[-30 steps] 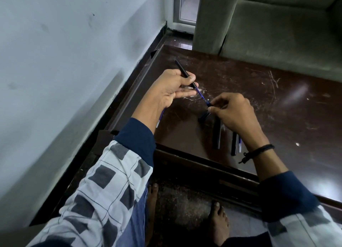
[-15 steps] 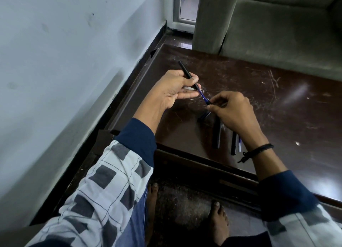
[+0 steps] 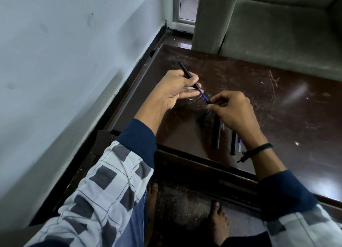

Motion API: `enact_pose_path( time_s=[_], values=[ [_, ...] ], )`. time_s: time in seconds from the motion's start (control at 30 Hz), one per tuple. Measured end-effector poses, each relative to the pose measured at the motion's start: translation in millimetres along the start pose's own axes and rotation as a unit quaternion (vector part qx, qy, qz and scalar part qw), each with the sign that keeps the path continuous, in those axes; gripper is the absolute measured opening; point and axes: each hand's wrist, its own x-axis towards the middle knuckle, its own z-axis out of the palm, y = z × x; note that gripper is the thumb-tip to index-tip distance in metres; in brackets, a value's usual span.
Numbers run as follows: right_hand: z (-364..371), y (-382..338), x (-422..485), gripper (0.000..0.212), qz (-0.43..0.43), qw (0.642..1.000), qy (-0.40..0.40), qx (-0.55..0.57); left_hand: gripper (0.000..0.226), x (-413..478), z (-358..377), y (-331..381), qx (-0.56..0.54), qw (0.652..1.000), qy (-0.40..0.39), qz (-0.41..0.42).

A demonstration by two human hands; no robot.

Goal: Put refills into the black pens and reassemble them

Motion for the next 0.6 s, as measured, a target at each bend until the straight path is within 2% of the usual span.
enact_pose_path(
  time_s=[0.6],
  values=[
    [3, -2, -1, 0.008, -0.022, 0.999, 0.034, 0.03, 0.01, -6, 11, -4, 0.032, 0.999, -0.029, -0.017]
  ],
)
